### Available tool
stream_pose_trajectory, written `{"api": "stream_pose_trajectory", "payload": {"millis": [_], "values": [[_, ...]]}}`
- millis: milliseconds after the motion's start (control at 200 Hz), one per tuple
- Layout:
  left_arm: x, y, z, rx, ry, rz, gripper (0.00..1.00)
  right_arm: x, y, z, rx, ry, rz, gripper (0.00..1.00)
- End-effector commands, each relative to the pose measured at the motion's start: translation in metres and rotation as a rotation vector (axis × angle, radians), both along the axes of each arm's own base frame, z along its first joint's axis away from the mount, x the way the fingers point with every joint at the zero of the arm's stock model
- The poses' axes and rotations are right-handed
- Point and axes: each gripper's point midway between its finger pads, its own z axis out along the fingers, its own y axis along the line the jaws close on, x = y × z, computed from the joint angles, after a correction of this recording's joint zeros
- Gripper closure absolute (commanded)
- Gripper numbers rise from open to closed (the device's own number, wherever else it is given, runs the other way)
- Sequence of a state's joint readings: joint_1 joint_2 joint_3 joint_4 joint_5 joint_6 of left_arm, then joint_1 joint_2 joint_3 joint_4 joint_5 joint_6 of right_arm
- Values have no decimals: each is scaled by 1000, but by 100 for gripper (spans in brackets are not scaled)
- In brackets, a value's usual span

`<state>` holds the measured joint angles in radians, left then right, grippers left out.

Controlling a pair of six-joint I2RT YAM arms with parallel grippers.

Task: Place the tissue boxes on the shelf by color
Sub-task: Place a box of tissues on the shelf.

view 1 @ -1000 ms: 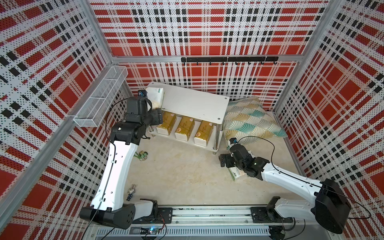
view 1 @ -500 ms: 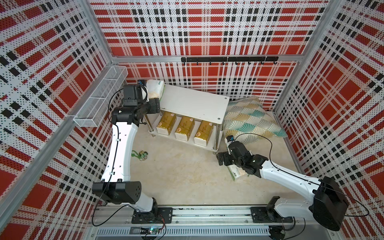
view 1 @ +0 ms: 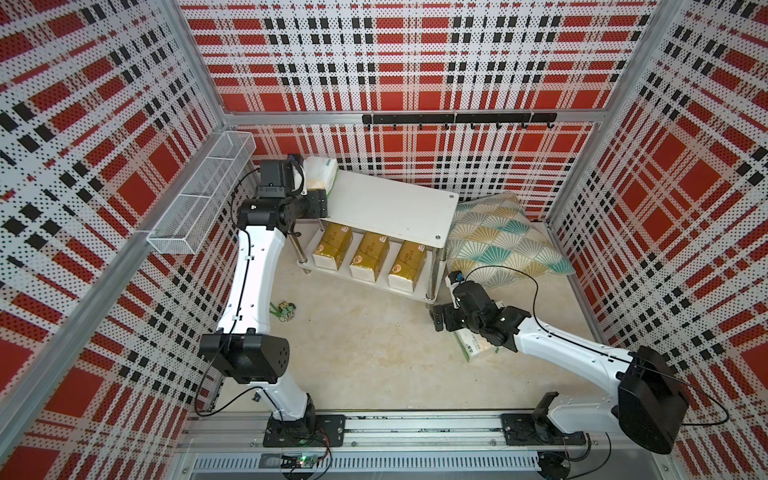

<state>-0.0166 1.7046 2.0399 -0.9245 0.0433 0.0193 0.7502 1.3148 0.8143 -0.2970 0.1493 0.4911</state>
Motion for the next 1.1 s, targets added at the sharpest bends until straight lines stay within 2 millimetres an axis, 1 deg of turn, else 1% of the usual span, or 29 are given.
{"api": "stream_pose_trajectory", "payload": {"millis": [0, 190, 331, 466, 586, 942, 1012, 1097], "values": [[6, 1, 9, 26, -28, -5, 20, 3, 2, 1, 5, 1, -1, 0], [11, 2, 0, 42, -3, 4, 19, 3, 2, 0, -1, 5, -2, 0], [10, 0, -1, 64, 2, 17, 14, 4, 3, -2, 2, 9, -3, 0], [6, 1, 8, 73, -20, 31, 10, 4, 4, -3, 3, 13, -2, 0], [4, 2, 15, 69, -37, 36, 9, 5, 5, -4, 5, 14, -2, 0], [1, 7, 16, 77, -54, 65, 2, 4, 6, -4, 8, 19, 1, 0], [0, 6, 20, 81, -70, 54, 2, 5, 7, -4, 10, 21, 1, 0], [-1, 7, 21, 75, -80, 25, 6, 4, 7, -5, 8, 24, 1, 0]]}}
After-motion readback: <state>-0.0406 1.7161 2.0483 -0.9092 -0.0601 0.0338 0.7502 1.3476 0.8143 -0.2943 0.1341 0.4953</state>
